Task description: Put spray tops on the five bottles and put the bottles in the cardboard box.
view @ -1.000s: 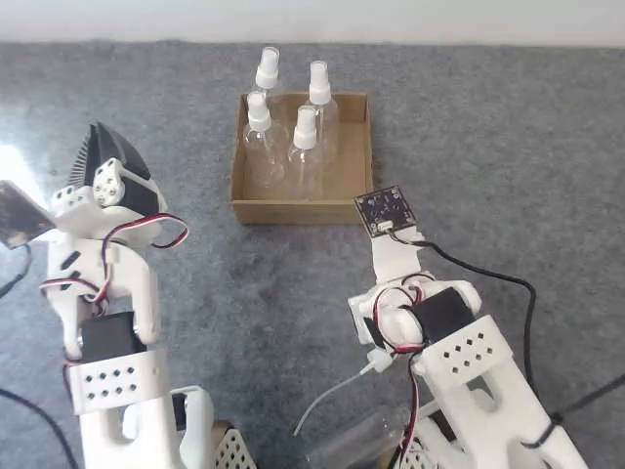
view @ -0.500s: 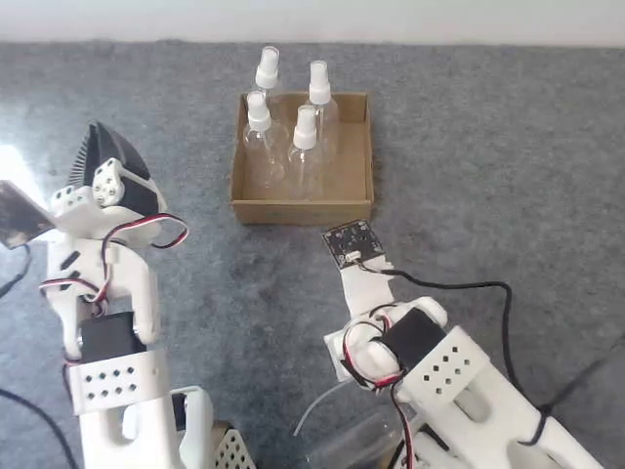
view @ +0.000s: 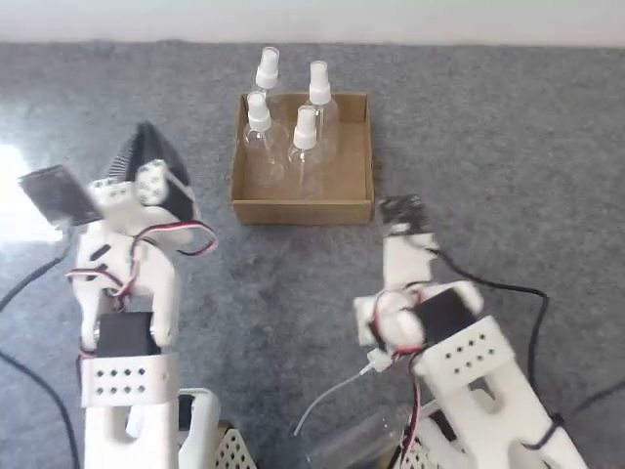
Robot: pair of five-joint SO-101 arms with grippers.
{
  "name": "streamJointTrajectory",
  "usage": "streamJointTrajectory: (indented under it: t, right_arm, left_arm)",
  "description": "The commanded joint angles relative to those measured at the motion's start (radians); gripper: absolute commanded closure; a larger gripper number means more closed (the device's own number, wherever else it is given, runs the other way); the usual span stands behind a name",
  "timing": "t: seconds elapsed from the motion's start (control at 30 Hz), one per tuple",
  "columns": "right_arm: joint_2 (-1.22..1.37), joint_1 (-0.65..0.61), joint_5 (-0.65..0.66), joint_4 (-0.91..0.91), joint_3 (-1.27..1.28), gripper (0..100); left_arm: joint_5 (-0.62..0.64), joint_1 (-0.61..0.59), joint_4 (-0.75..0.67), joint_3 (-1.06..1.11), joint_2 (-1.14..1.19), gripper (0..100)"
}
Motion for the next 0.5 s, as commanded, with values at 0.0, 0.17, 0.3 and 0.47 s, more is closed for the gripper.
streamJointTrajectory:
  t: [0.0, 0.17, 0.3, 0.47]
  right_arm:
    - [-0.035, 0.197, 0.118, -0.021, -0.092, 67.4]
    - [-0.035, 0.348, 0.164, -0.022, -0.098, 67.4]
    - [-0.035, 0.463, 0.166, -0.038, -0.098, 67.4]
    - [-0.035, 0.599, 0.16, -0.077, -0.094, 67.4]
  left_arm:
    - [-0.072, 0.087, 0.181, -0.143, -0.018, 98]
    - [-0.138, 0.147, 0.353, -0.206, -0.018, 98]
    - [-0.196, 0.219, 0.44, -0.213, -0.018, 98]
    - [-0.265, 0.336, 0.551, -0.213, -0.015, 98]
